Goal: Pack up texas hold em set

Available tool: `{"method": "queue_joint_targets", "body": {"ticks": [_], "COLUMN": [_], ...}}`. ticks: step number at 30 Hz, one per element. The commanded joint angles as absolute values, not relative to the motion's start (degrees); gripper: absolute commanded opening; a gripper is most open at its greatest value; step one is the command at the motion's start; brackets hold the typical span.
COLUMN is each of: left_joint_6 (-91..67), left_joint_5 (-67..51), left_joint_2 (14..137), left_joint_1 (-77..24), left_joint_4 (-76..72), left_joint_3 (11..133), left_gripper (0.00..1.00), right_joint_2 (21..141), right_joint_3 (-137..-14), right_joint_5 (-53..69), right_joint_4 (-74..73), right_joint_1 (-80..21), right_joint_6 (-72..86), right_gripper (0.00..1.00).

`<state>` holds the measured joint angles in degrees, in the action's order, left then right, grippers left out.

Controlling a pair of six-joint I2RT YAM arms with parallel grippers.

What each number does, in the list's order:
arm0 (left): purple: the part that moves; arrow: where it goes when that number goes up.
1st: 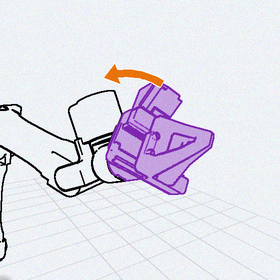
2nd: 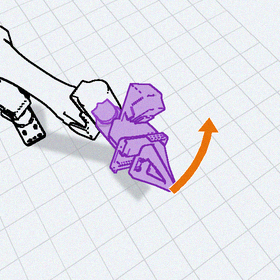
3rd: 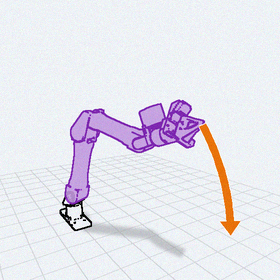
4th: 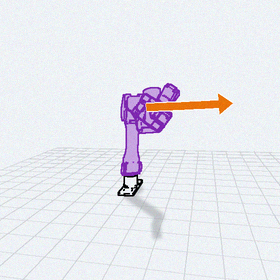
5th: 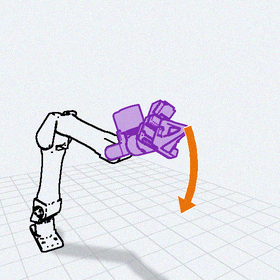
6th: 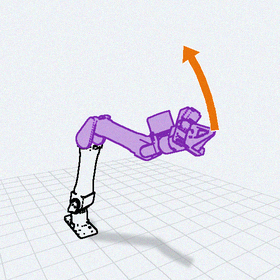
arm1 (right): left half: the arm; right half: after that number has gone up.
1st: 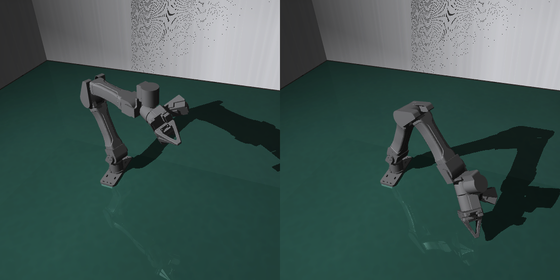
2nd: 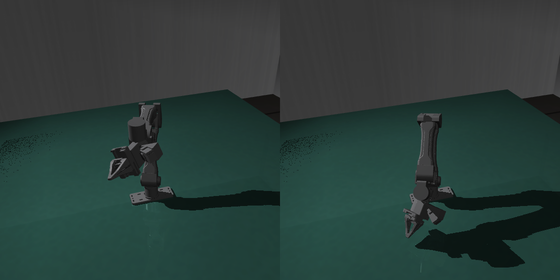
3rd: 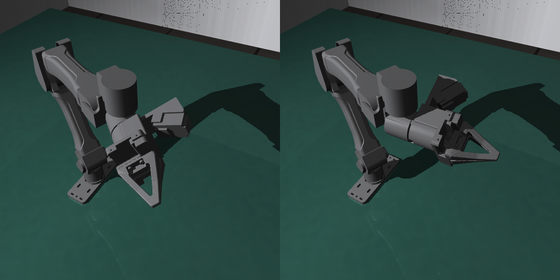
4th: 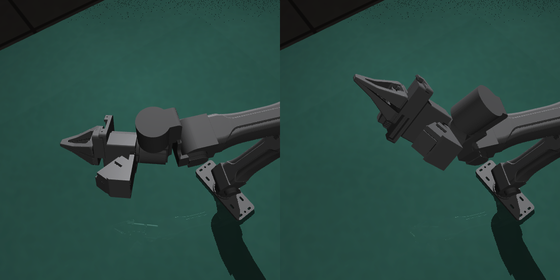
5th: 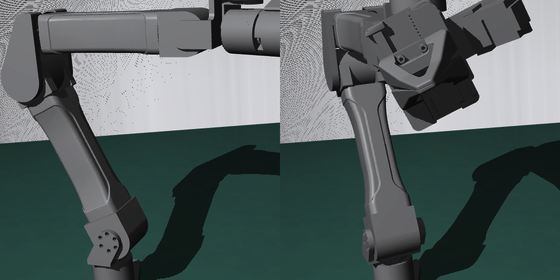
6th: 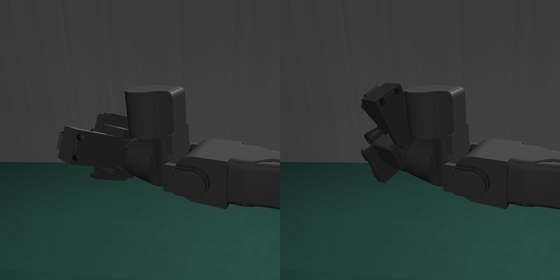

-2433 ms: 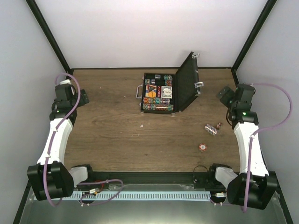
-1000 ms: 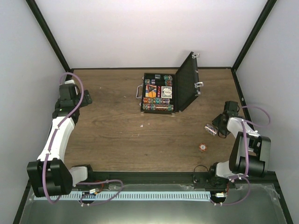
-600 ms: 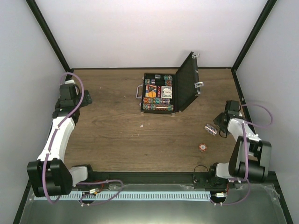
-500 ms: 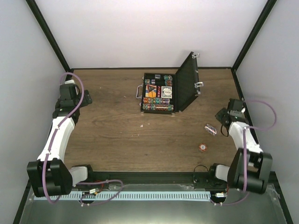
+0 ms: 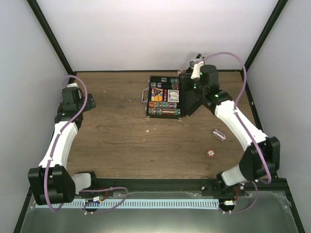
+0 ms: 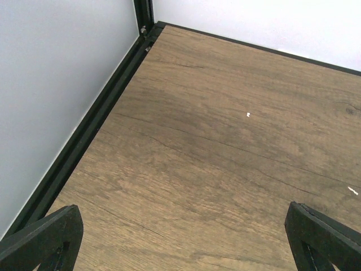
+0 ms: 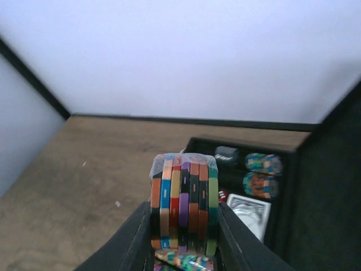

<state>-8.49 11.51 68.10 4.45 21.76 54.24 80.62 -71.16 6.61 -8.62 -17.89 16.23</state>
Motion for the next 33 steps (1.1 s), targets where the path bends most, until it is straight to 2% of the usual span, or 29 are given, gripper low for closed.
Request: {"method": "queue_joint_targets", "body": {"ticks": [1, 4, 9, 21, 33], "left_joint_6": [-7.8, -7.8, -7.8, -7.9, -7.9], "left_joint_5": [12.2, 12.0, 11.8, 11.3, 11.0], "left_joint_2": [67.2, 67.1, 67.1, 67.6, 67.6], "left_joint_1": [4.2, 4.2, 4.2, 4.2, 4.2], "left_joint_4": [21.1, 21.2, 21.2, 21.2, 21.2], "left_joint_3": [53.8, 53.9, 53.9, 54.0, 54.0], "left_gripper": [1.00, 1.00, 1.00, 1.00, 1.00], "right_joint_2": [88.2, 95.2, 103.4, 109.7, 113.2], "right_joint_3": [-77.2, -82.0, -86.5, -86.5, -88.1], "right_joint_5": [11.7, 12.1, 6.0, -1.0, -0.2], "right_joint_4": [-14.1, -20.3, -28.2, -33.0, -34.0], "right_joint_1": [-20.8, -21.0, -21.0, -21.1, -21.2], "right_joint_6": [9.8, 9.5, 9.8, 13.1, 15.6], "right_gripper": [0.18, 0.18, 0.18, 0.20, 0.21]}}
